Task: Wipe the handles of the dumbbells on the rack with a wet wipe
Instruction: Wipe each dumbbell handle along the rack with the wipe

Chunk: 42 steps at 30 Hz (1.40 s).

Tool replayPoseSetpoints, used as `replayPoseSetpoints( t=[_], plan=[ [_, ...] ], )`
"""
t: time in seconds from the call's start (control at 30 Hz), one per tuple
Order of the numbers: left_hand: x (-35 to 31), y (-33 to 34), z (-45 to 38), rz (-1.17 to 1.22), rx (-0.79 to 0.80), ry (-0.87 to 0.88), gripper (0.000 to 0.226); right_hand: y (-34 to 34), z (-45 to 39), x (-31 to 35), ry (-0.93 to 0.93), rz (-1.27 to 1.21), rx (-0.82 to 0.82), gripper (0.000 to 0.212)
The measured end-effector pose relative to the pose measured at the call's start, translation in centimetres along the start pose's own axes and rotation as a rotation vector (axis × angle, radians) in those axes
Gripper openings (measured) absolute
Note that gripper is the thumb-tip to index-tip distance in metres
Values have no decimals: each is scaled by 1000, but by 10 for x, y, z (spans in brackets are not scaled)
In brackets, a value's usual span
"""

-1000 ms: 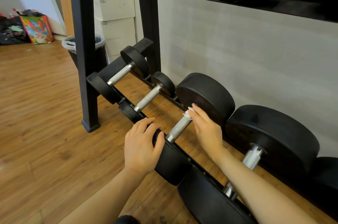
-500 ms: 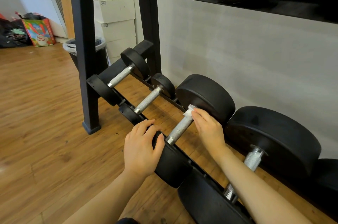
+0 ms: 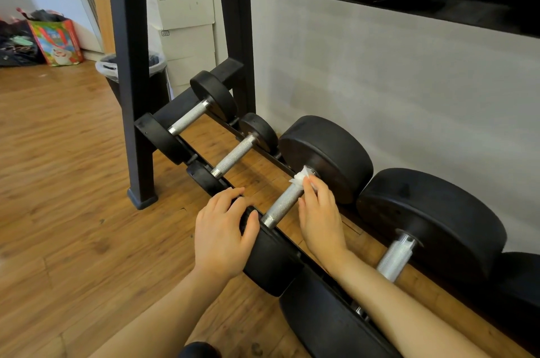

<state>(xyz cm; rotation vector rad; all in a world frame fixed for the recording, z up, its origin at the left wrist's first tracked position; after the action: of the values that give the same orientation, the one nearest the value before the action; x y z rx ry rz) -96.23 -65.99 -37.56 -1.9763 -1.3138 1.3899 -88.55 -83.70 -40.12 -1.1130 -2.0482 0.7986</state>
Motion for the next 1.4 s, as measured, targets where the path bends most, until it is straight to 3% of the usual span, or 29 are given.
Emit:
replayPoseSetpoints(
  t=[0.3,0.43,0.6,0.73,0.83,1.03,1.2,1.4],
  plan=[
    [-2,-1,0,7,-11,13,46,-3,1,4,-23,-65,20,48],
    [0,-1,0,2,-6,11,46,-3,1,-7,105,-54,-3,61],
    [-1,-1,-1,-1,-3,13,46,-1,8,8,-3,-68,32,63],
    [0,-1,0,0,1,9,46,-2,5,3,49,-54,-2,64],
    [0,0,0,-1,1,11,46,-3,7,10,-22,-10,4,62],
    [-1,-1,-1,-4,-9,15,44,-14,-2,7,-66,59,-78,40],
    [0,-2,0,9,-18,14,43,-21,-9,6,-224,144,-126,48],
    [-1,-2,0,11,-21,13,43,-26,-12,9,-300,97,-178,37]
  ],
)
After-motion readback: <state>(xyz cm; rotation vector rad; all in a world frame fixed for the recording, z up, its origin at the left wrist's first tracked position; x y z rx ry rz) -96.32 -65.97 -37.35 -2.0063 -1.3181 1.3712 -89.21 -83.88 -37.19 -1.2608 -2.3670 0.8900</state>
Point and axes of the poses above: each hand's wrist, its own z-axis away from the middle knuckle, its own y-axis out of the palm, x = y × z, the point moved 10 cm from there along -z, towards the middle knuckle, and after that the axes turned 3 degrees about -x, right-handed, at the moved point
